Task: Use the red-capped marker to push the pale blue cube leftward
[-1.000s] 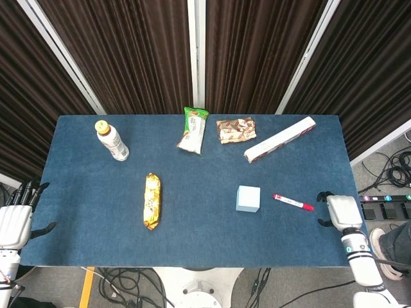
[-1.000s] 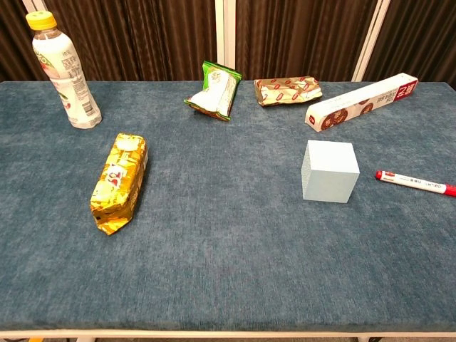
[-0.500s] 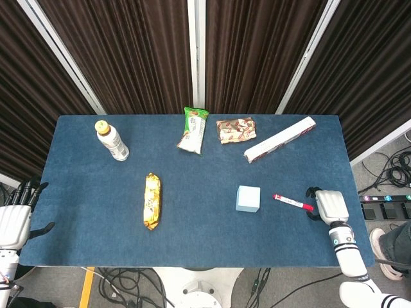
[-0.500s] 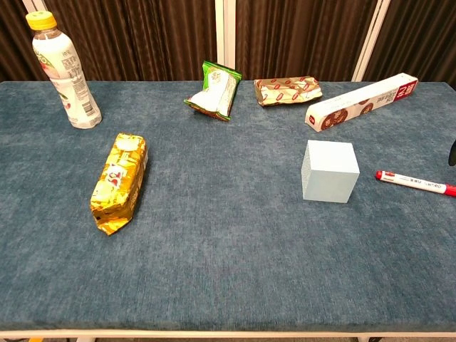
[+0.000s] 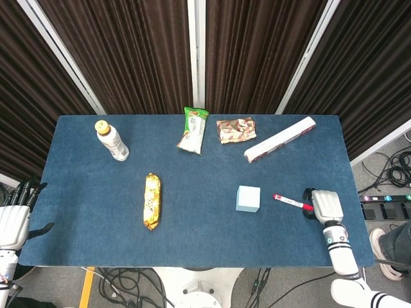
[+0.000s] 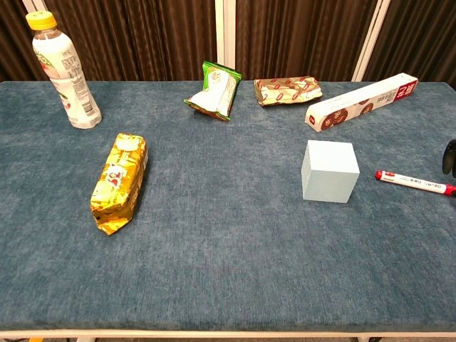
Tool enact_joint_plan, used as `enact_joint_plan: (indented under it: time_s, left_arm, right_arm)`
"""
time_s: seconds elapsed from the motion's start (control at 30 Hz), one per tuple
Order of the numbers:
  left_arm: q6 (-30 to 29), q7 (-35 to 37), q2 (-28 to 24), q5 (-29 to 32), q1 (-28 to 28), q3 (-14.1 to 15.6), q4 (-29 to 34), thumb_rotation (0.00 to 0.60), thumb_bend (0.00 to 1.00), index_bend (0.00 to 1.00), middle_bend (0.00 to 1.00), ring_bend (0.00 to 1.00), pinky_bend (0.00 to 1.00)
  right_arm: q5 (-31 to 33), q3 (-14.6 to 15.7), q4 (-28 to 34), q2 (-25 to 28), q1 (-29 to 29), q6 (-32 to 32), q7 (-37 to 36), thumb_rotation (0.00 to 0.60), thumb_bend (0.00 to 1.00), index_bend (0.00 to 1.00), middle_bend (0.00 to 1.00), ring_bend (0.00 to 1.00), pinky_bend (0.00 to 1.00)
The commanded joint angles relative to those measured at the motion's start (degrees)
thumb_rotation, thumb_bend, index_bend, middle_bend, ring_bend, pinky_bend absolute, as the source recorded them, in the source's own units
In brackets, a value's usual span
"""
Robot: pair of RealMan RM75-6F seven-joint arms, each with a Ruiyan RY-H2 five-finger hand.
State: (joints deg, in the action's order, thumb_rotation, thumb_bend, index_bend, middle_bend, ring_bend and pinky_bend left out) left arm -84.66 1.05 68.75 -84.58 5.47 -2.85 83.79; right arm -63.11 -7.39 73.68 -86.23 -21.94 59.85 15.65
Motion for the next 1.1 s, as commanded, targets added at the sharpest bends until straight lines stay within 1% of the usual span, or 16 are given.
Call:
enact_joint_plan:
  time_s: [0.03,0.5,0.87,1.1]
  left_arm:
    - [0.0,0.0,0.0,0.0,0.0,0.0,0.0,0.6,0.09,0.18,0.1,0.01,0.17]
    - [0.0,0.0,0.0,0.0,0.0,0.0,0.0,0.6,0.09,0.18,0.1,0.01,0.17]
    - [0.0,0.0,0.0,0.0,0.0,0.0,0.0,0.6,0.09,0.18,0.1,0.01,0.17]
    - [0.0,0.0,0.0,0.0,0.0,0.0,0.0,0.6,0.1,0.18,0.1,0.01,0.17]
  right_arm:
    - [0.3,-0.2,-0.2,-0.3,-0.2,-0.1,0.3,0.6,0.15,0.49,0.47,0.92,0.98]
    - [2.8,-0.8,-1.7,-2.6,-0.9,-0.7,2.9,0.6,0.16,0.49,0.47,0.92,0.98]
    - [3.7,-1.0,-2.1,-3.3,-1.3,-1.4,3.2,0.6,0.16,0.49,0.47,0.92,0.98]
    - [4.5,-1.1,-2.4,-3.9,-1.6,-1.6,4.2,0.6,0.19,0.5,0.47,0.92,0.98]
